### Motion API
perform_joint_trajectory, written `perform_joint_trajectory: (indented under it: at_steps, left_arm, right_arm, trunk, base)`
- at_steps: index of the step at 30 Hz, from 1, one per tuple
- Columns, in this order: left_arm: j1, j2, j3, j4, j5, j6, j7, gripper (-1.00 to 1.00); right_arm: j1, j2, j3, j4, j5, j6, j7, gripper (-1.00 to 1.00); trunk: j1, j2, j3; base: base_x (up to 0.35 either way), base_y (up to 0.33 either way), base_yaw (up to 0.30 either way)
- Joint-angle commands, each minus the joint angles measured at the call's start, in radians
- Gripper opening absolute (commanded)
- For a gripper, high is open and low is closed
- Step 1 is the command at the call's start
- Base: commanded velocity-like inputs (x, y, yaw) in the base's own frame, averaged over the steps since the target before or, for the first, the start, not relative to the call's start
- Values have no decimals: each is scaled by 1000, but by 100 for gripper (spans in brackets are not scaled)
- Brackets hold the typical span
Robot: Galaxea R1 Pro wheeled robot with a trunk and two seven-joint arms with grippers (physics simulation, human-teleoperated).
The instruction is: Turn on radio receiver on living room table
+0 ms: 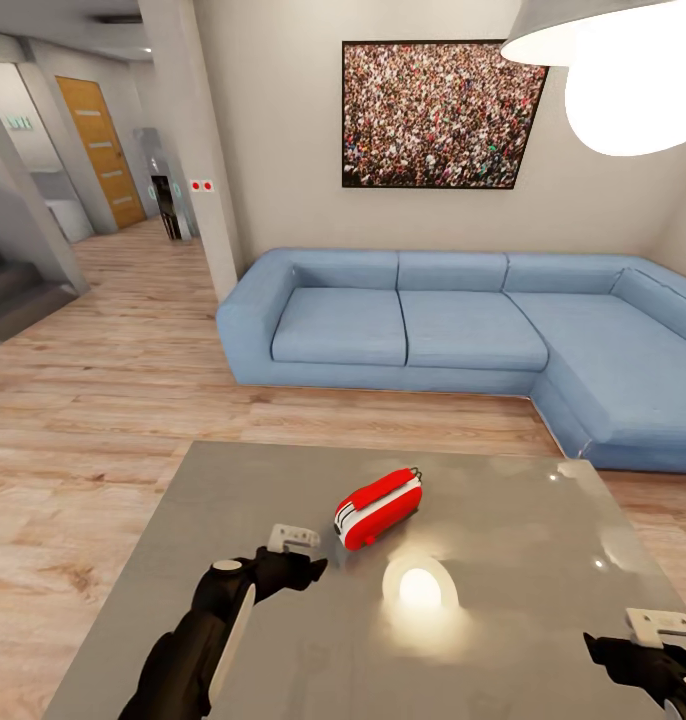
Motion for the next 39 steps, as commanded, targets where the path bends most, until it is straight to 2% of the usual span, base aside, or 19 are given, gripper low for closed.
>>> perform_joint_trajectory:
  at_steps: [1,15,25,27,33,39]
  left_arm:
    - [0,-2,0,1,0,0,0,100]
    - [0,-5,-1,8,2,3,-4,100]
    - [0,-5,-1,8,4,5,-9,100]
    - [0,-5,-1,11,12,4,-10,100]
    - [0,-4,-2,20,67,2,-6,100]
    - [0,-3,-12,21,68,-1,-2,100]
  right_arm:
    - [0,0,0,0,0,0,0,100]
    - [0,-1,0,0,1,4,-1,100]
    - [0,-1,-2,0,6,6,-1,100]
    - [0,-1,-2,0,6,7,-1,100]
    - [0,-1,-3,0,6,6,-1,100]
    - [0,-1,-2,-1,6,-1,-1,100]
  trunk:
    - [0,0,0]
    - [0,0,0]
    - [0,0,-13]
    - [0,0,-17]
    - [0,0,-27]
    - [0,0,-36]
  base:
    - [0,0,0]
    - [0,0,0]
    - [0,0,0]
    - [0,0,0]
    - [0,0,0]
    - [0,0,0]
